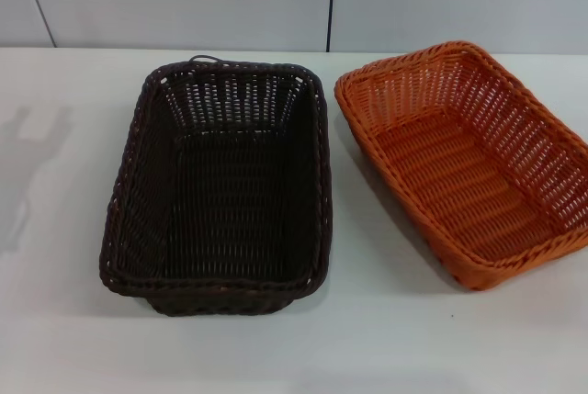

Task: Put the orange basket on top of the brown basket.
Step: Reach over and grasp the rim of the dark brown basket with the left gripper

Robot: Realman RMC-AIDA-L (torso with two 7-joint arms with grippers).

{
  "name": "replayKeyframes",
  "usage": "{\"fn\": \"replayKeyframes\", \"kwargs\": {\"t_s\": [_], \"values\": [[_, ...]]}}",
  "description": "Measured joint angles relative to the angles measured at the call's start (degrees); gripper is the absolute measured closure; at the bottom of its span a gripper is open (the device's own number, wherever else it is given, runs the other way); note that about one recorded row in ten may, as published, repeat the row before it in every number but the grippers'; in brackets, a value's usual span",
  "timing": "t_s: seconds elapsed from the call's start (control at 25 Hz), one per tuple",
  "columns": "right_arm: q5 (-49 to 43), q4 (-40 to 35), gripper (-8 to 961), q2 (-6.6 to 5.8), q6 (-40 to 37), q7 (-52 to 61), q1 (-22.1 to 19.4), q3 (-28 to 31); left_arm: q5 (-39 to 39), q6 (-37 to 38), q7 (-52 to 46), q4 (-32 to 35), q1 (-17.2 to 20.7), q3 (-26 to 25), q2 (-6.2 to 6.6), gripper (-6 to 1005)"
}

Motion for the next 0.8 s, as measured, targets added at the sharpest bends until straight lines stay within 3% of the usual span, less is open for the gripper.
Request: {"fn": "replayKeyframes", "kwargs": {"t_s": [0.8], "values": [[0.0, 0.6, 191, 0.19, -0.5, 0.4, -0.6, 0.0, -1.7, 0.5, -0.1, 4.7, 2.6, 0.4, -0.07, 136]]}}
